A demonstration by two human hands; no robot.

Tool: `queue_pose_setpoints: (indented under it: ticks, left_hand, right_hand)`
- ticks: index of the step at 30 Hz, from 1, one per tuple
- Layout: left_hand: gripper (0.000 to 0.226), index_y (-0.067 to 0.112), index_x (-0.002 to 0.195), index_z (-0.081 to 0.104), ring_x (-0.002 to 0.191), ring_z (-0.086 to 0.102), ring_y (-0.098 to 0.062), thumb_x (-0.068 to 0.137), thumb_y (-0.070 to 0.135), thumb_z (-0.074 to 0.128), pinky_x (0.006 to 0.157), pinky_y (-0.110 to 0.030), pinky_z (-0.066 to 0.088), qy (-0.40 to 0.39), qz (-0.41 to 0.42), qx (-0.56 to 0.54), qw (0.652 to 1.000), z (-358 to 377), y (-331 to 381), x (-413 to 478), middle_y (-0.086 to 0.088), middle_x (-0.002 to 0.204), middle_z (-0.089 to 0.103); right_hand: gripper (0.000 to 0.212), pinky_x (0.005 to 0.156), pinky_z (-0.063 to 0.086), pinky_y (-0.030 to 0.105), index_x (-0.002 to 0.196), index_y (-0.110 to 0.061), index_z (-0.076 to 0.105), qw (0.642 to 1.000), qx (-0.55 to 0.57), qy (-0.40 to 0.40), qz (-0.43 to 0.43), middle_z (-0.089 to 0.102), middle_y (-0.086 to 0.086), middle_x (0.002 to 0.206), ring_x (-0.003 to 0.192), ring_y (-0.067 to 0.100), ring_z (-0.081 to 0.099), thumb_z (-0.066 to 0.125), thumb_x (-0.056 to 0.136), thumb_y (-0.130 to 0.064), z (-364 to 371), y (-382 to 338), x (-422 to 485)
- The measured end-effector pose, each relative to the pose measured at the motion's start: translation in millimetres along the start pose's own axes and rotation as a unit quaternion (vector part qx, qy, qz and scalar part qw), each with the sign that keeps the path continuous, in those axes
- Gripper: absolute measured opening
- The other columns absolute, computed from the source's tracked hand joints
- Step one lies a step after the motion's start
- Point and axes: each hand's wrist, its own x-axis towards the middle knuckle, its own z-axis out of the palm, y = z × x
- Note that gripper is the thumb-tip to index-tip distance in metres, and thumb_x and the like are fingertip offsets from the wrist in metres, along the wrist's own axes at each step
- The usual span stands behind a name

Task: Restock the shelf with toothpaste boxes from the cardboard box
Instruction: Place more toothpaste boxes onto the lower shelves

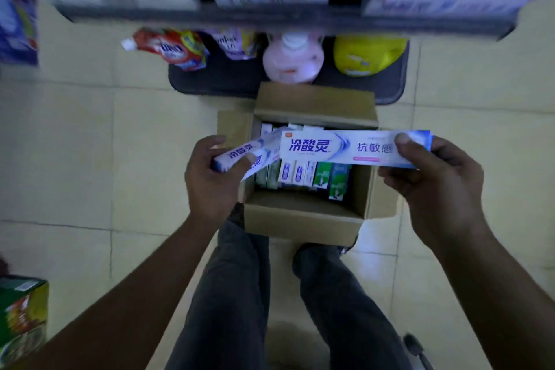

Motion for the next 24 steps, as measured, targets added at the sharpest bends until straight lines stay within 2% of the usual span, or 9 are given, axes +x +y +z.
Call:
queue_pose_setpoints:
  ticks: [3,5,7,11,14,16,19,21,24]
  left_hand:
    - [0.043,0.017,0.103,0.062,0.085,0.071,-0.015,0.073,0.015,0.093,0.077,-0.030,0.057,0.050,0.033,-0.065,0.996,-49,83,-22,-0.006,0.095,0.074]
    - [0.032,0.018,0.095,0.068,0.078,0.066,0.000,0.074,0.011,0.091,0.074,-0.017,0.052,0.072,0.061,-0.084,0.992,-84,139,-33,0.011,0.087,0.074]
    - [0.030,0.020,0.096,0.072,0.073,0.064,0.008,0.073,0.009,0.089,0.070,-0.010,0.050,0.078,0.074,-0.112,0.988,-121,193,-39,0.016,0.083,0.075]
    - [0.047,0.023,0.111,0.070,0.090,0.066,0.005,0.071,0.005,0.087,0.074,-0.007,0.052,0.124,0.136,-0.193,0.964,-189,290,-45,0.009,0.105,0.074]
    - [0.046,0.028,0.106,0.070,0.101,0.063,0.007,0.076,-0.003,0.084,0.074,-0.001,0.047,0.145,0.188,-0.207,0.949,-235,355,-43,0.022,0.109,0.071]
    - [0.049,0.031,0.095,0.072,0.089,0.063,0.014,0.077,-0.014,0.079,0.067,-0.003,0.047,0.127,0.213,-0.187,0.951,-265,395,-41,0.026,0.100,0.072]
    - [0.054,0.030,0.087,0.073,0.067,0.063,0.007,0.073,-0.022,0.070,0.059,-0.008,0.048,0.087,0.248,-0.169,0.950,-296,452,-40,0.005,0.094,0.074]
    - [0.049,0.024,0.086,0.073,0.071,0.063,0.008,0.071,-0.022,0.071,0.066,-0.004,0.045,0.051,0.298,-0.136,0.943,-311,490,-45,-0.002,0.091,0.074]
    - [0.031,0.018,0.086,0.077,0.080,0.068,-0.003,0.078,-0.011,0.078,0.070,-0.006,0.047,-0.016,0.326,-0.144,0.934,-327,532,-50,-0.002,0.084,0.075]
  right_hand:
    - [0.011,0.052,0.053,0.023,0.076,-0.020,0.073,0.999,0.034,-0.021,-0.006,0.071,0.009,0.069,0.051,0.020,0.065,0.080,0.073,-0.027,23,-73,-46]
    - [0.014,0.050,0.053,0.022,0.080,-0.019,0.073,0.997,0.060,-0.047,-0.012,0.070,0.011,0.072,0.050,0.019,0.065,0.079,0.071,-0.029,40,-120,-79]
    - [0.012,0.048,0.053,0.023,0.079,-0.019,0.074,0.994,0.079,-0.077,-0.026,0.070,0.012,0.073,0.050,0.019,0.065,0.079,0.072,-0.027,58,-164,-113]
    - [0.016,0.044,0.051,0.025,0.078,-0.018,0.074,0.983,0.092,-0.135,-0.086,0.069,0.014,0.075,0.048,0.022,0.062,0.082,0.067,-0.025,88,-238,-175]
    - [0.008,0.041,0.048,0.024,0.071,-0.021,0.075,0.972,0.097,-0.160,-0.140,0.066,0.015,0.072,0.045,0.022,0.058,0.081,0.066,-0.023,108,-287,-215]
    - [0.018,0.041,0.049,0.025,0.077,-0.017,0.074,0.963,0.105,-0.176,-0.173,0.065,0.021,0.073,0.045,0.024,0.056,0.082,0.063,-0.024,118,-318,-239]
    - [0.043,0.042,0.050,0.028,0.099,-0.004,0.063,0.951,0.110,-0.177,-0.228,0.067,0.025,0.080,0.046,0.028,0.058,0.080,0.063,-0.022,127,-358,-267]
    - [0.046,0.041,0.050,0.028,0.104,-0.002,0.059,0.941,0.128,-0.172,-0.263,0.066,0.024,0.081,0.045,0.029,0.058,0.079,0.065,-0.018,134,-383,-285]
    - [0.038,0.040,0.050,0.027,0.093,-0.005,0.061,0.921,0.143,-0.173,-0.319,0.067,0.020,0.080,0.046,0.030,0.060,0.080,0.064,-0.020,141,-413,-303]
